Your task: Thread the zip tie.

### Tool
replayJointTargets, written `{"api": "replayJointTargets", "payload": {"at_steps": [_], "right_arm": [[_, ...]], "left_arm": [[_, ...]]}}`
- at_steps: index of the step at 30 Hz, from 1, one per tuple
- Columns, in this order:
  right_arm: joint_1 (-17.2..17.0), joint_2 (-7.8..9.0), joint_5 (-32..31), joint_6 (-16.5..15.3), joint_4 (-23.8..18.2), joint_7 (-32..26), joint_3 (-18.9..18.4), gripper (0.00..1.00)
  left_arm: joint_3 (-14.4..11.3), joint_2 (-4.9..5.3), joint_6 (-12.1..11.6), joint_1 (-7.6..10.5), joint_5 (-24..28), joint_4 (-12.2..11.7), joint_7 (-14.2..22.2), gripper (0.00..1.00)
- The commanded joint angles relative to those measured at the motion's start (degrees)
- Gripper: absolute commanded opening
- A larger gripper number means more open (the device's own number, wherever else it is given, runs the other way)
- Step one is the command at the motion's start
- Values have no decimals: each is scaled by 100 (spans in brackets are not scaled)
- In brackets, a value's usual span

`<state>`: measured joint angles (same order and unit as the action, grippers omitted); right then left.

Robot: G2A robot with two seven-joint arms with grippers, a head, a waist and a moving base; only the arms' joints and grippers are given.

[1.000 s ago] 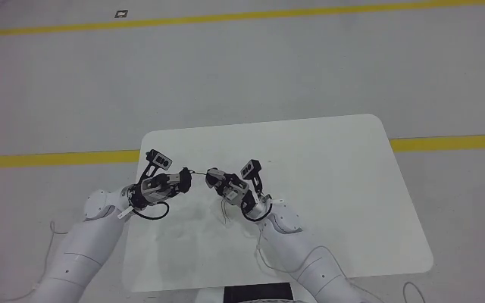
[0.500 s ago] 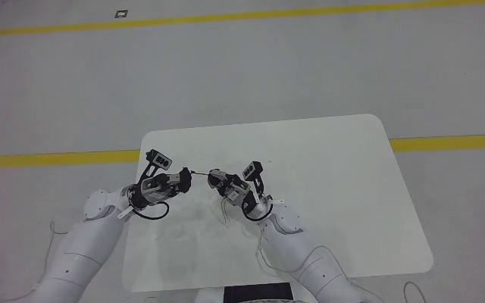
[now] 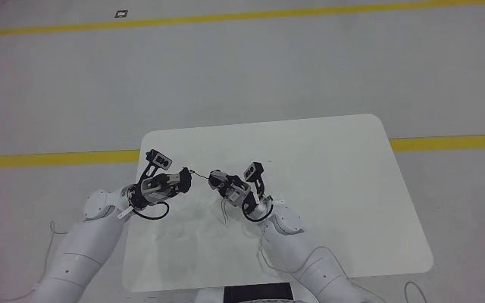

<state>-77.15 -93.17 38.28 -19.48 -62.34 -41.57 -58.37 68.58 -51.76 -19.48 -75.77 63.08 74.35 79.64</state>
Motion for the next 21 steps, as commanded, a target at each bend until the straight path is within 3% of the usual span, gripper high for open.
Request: {"api": "replayJointTargets", "payload": {"at_steps": [1,13,14,15,16,21], "right_arm": [[4,6,-8,0,2,14,8,0],[28,34,-61,0,15,112,67,0],[24,35,-49,1,12,119,72,29],[19,36,-23,3,8,110,81,45],[18,37,-15,0,11,103,88,49],[14,42,61,0,-15,-66,133,44]], "left_arm": [[0,0,0,0,0,0,0,0],[0,0,0,0,0,0,0,0],[0,0,0,0,0,0,0,0],[0,0,0,0,0,0,0,0],[0,0,0,0,0,0,0,0],[0,0,0,0,0,0,0,0]]}}
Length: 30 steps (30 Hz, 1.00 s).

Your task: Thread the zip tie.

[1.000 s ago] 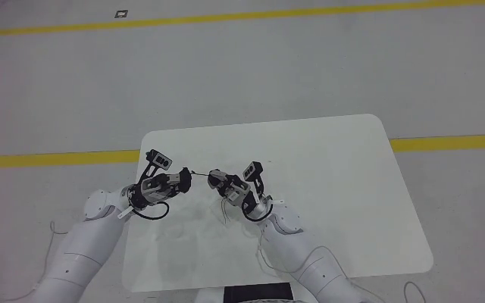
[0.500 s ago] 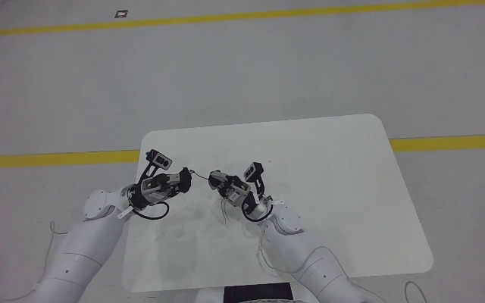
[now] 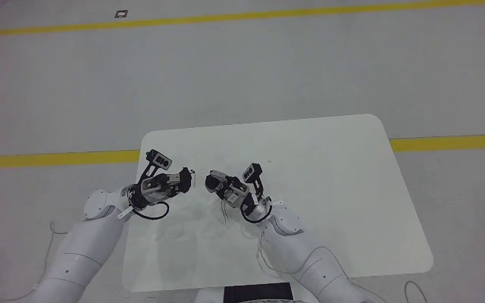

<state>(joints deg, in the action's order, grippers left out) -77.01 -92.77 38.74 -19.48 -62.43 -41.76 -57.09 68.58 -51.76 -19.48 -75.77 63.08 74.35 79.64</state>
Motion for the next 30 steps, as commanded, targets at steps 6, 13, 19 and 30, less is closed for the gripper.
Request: {"api": "replayJointTargets", "payload": {"at_steps": [6,13,19,30], "right_arm": [[-6,6,65,0,-70,-218,37,35],[-22,-13,356,130,-79,-442,177,30],[66,-52,582,280,91,-476,318,31],[222,-127,776,316,270,-407,530,30]], "left_arm": [[0,0,0,0,0,0,0,0],[0,0,0,0,0,0,0,0],[0,0,0,0,0,0,0,0],[0,0,0,0,0,0,0,0]]}}
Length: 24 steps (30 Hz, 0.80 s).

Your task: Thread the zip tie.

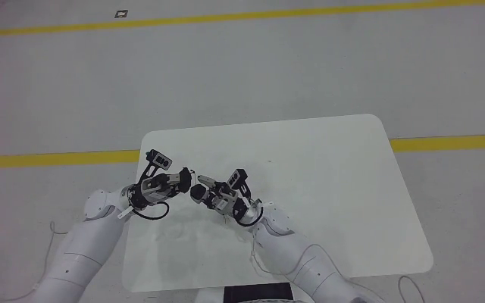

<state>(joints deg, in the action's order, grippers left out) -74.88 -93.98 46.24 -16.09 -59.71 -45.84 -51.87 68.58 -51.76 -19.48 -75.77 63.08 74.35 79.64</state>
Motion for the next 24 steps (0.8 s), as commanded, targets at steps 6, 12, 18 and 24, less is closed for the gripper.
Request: {"api": "replayJointTargets", "payload": {"at_steps": [6,12,18,24], "right_arm": [[53,-35,148,-204,5,98,19,25],[44,-42,239,-340,-11,83,-1,15],[-16,-21,194,-340,-74,118,-77,21],[-70,-2,228,-340,-96,195,-208,24]], "left_arm": [[0,0,0,0,0,0,0,0],[0,0,0,0,0,0,0,0],[0,0,0,0,0,0,0,0],[0,0,0,0,0,0,0,0]]}}
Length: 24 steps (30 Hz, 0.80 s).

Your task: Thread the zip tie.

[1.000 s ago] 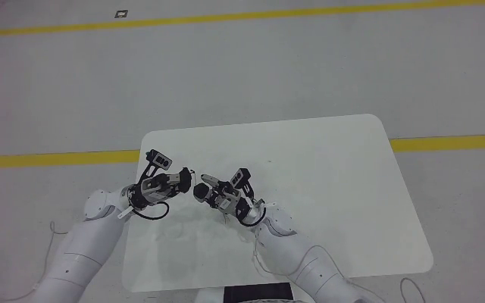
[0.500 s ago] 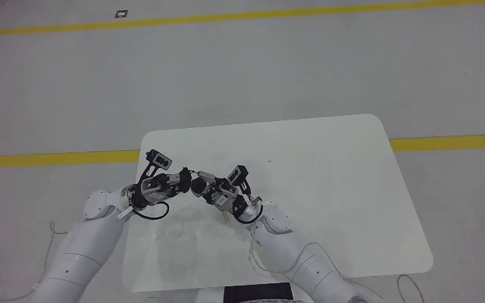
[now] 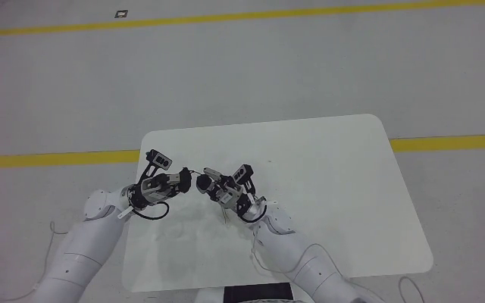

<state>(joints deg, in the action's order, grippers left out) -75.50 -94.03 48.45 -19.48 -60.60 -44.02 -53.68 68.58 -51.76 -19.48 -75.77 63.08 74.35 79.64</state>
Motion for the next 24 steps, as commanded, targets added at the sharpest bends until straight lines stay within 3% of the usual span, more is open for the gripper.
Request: {"api": "replayJointTargets", "payload": {"at_steps": [1,13,16,18,20,24], "right_arm": [[-19,5,10,0,-20,22,-51,22],[-269,-4,-227,0,-337,-6,-368,24],[-361,-18,-293,0,-450,-118,-476,19],[-399,-30,-329,0,-479,-167,-526,6],[-424,-47,-368,0,-495,-204,-568,0],[-451,-78,-474,0,-529,-244,-639,0]], "left_arm": [[0,0,0,0,0,0,0,0],[0,0,0,0,0,0,0,0],[0,0,0,0,0,0,0,0],[0,0,0,0,0,0,0,0],[0,0,0,0,0,0,0,0],[0,0,0,0,0,0,0,0]]}}
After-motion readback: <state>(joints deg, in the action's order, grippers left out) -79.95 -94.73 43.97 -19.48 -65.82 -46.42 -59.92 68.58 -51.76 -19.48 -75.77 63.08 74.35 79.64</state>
